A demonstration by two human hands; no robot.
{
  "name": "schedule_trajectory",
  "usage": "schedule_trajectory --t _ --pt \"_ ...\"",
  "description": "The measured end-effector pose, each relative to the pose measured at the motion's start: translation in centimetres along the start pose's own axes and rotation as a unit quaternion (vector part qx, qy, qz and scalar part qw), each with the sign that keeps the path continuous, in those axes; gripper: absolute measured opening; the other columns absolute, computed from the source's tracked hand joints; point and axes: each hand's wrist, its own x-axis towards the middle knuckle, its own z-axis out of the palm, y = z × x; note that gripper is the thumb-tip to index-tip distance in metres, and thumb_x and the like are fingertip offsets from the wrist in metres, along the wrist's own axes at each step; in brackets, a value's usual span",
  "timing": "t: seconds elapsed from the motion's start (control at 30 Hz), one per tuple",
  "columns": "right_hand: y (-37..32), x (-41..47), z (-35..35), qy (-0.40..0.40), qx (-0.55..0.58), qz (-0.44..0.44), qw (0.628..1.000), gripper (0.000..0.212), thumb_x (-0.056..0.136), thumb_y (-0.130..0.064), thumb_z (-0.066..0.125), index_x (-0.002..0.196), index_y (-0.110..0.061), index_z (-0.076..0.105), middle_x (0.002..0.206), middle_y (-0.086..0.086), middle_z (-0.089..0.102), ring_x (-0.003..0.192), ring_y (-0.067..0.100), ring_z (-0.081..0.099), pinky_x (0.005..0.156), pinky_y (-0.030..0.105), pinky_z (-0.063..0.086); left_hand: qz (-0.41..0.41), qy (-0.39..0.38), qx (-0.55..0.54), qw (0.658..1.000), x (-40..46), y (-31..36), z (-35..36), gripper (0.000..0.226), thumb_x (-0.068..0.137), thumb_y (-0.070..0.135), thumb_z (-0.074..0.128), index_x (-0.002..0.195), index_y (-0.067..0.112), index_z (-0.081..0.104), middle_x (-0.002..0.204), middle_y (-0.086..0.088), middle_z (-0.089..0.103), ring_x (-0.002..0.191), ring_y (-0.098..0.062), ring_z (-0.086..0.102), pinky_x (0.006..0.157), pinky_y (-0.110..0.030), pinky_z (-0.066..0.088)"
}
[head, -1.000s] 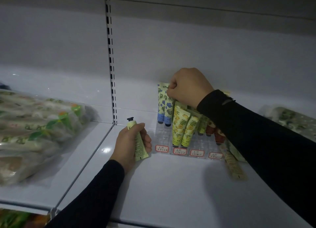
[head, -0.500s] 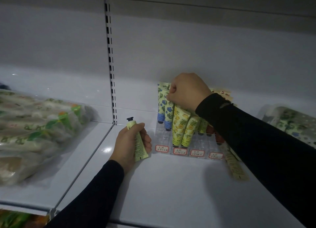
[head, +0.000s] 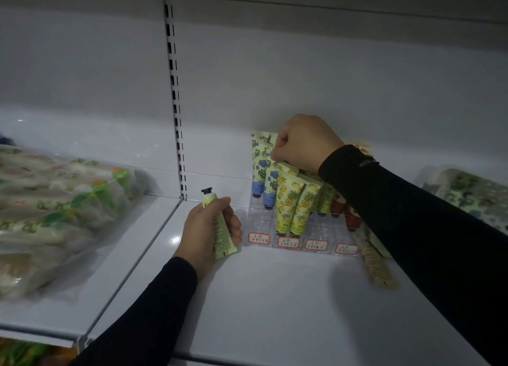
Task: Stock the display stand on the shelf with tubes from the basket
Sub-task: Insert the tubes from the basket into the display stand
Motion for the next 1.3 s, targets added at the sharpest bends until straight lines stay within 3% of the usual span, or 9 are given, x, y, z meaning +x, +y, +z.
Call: schedule_trajectory --t 0.17,0.47,0.6,0.7,0.8,0.93,1.03,1.2,1.3 --pt "-0.3 0.5 -0.1 -0.013 -0.020 0.005 1.000 0.021 0.082 -0.019 0.069 0.091 -0.001 0.074 0.095 0.012 0.072 0.086 0.025 0.067 0.079 0.035 0.056 0.000 0.001 0.004 1.000 0.1 -0.1 -0.2 0.027 0.092 0.021 0.056 0.068 0.008 0.052 0.061 -0.015 0.055 0.045 -0.025 0.050 0.047 -0.029 0.045" --pt "-0.8 0.8 -0.6 -0.044 -0.031 0.010 0.999 0.020 0.082 -0.019 0.071 0.092 -0.002 0.072 0.093 0.010 0.069 0.084 0.024 0.064 0.067 0.028 0.048 0.012 0.001 0.003 1.000 0.1 -0.2 -0.1 0.028 0.092 0.020 0.056 0.068 0.008 0.053 0.061 -0.015 0.055 0.045 -0.025 0.049 0.046 -0.028 0.046" --pt "-0.8 1.0 -0.8 -0.052 -0.037 0.023 0.998 0.017 0.079 -0.022 0.074 0.080 -0.006 0.067 0.077 0.005 0.061 0.070 0.021 0.057 0.049 0.022 0.037 0.012 0.001 0.002 1.000 0.1 -0.2 0.0 0.027 0.092 0.019 0.056 0.068 0.007 0.052 0.060 -0.015 0.054 0.044 -0.025 0.049 0.046 -0.028 0.045" --pt "-0.8 0.6 -1.3 -0.062 -0.027 0.028 0.997 0.038 0.079 -0.029 0.074 0.058 -0.012 0.047 0.059 0.001 0.044 0.052 0.015 0.042 0.045 0.025 0.029 0.011 -0.001 0.004 1.000 0.1 -0.2 -0.1 0.024 0.091 0.020 0.057 0.070 0.007 0.053 0.061 -0.015 0.055 0.044 -0.025 0.049 0.046 -0.029 0.045" --pt "-0.4 0.1 -2.5 -0.001 -0.006 0.017 1.000 0.042 0.081 -0.038 0.070 0.057 -0.009 0.051 0.054 0.000 0.046 0.048 0.014 0.042 0.045 0.025 0.030 0.015 -0.001 0.008 1.000 0.1 -0.1 -0.2 0.019 0.083 0.026 0.061 0.079 0.009 0.052 0.062 -0.015 0.056 0.044 -0.026 0.049 0.048 -0.029 0.045" --pt "0.2 -1.9 -4.2 0.137 0.092 0.004 0.986 0.049 0.090 -0.044 0.058 0.057 -0.008 0.056 0.053 0.004 0.048 0.045 0.012 0.042 0.045 0.010 0.031 0.007 0.002 -0.009 1.000 -0.1 0.1 0.0 0.017 0.094 0.027 0.051 0.088 0.013 0.044 0.063 -0.014 0.056 0.046 -0.025 0.050 0.047 -0.028 0.045" --pt "1.0 -5.2 -3.7 0.181 0.151 0.019 0.972 0.053 0.092 -0.046 0.056 0.057 -0.006 0.055 0.053 0.004 0.051 0.046 0.012 0.041 0.051 0.009 0.032 0.013 0.005 -0.016 1.000 -0.6 0.3 0.2 0.016 0.096 0.027 0.054 0.091 0.014 0.047 0.067 -0.010 0.056 0.054 -0.021 0.053 0.050 -0.029 0.047" --pt "2.4 -11.8 0.2 0.106 0.292 0.061 0.949 0.048 0.090 -0.048 0.056 0.071 -0.005 0.067 0.071 0.014 0.066 0.060 0.021 0.058 0.062 0.016 0.042 0.048 0.008 0.049 0.998 -2.4 0.8 1.1 0.021 0.098 0.030 0.053 0.084 0.014 0.054 0.055 0.010 0.054 0.048 -0.006 0.055 0.050 -0.024 0.045" --pt "2.7 -14.6 2.6 0.019 0.328 0.063 0.942 0.032 0.089 -0.046 0.058 0.079 -0.019 0.073 0.070 0.000 0.068 0.060 0.011 0.057 0.063 0.027 0.049 0.070 0.029 0.111 0.991 -3.5 0.6 1.3 0.021 0.095 0.036 0.057 0.089 0.017 0.062 0.056 0.013 0.049 0.053 -0.008 0.048 0.056 -0.027 0.041"
